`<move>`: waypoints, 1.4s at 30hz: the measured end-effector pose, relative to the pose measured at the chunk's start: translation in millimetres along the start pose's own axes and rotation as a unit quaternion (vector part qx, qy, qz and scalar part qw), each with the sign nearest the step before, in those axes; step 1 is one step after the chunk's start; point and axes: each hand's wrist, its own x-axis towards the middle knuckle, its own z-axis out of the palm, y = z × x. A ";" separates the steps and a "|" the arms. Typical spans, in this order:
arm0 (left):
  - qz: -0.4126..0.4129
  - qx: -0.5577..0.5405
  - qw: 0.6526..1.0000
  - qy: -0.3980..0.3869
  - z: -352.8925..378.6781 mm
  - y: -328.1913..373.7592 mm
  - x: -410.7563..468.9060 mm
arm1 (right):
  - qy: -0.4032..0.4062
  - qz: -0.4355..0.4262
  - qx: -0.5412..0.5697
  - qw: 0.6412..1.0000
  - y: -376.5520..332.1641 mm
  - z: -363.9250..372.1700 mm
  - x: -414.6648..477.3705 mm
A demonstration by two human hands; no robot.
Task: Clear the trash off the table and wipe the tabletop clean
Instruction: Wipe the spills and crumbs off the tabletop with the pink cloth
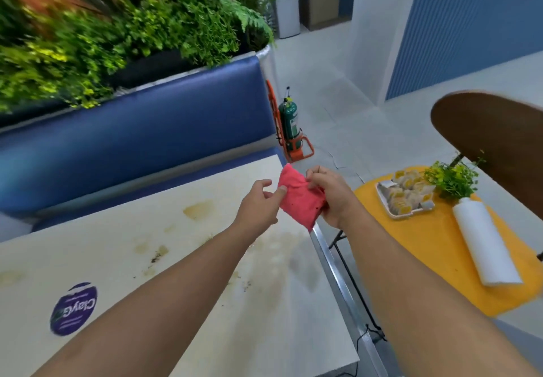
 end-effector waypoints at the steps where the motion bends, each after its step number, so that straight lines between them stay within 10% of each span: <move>1: -0.020 -0.025 0.999 0.012 -12.1 0.4 -4.1 | -0.018 0.011 0.009 1.000 0.9 11.6 0.4; 6: -0.109 -0.237 0.965 0.034 -67.1 -0.7 -20.4 | -0.105 0.055 0.016 0.993 6.2 60.2 -0.5; 21: -0.150 -0.380 0.912 0.032 -141.0 -58.2 -54.2 | -0.201 0.146 -0.248 0.936 33.6 127.6 -8.7; 34: -0.076 -0.183 0.975 0.106 -106.0 -116.6 -46.1 | -0.232 0.078 -0.421 0.873 98.2 124.2 -7.0; 42: -0.068 -0.207 0.975 0.047 -91.9 -145.4 -28.1 | -0.193 -0.048 -0.612 0.765 149.8 105.0 13.9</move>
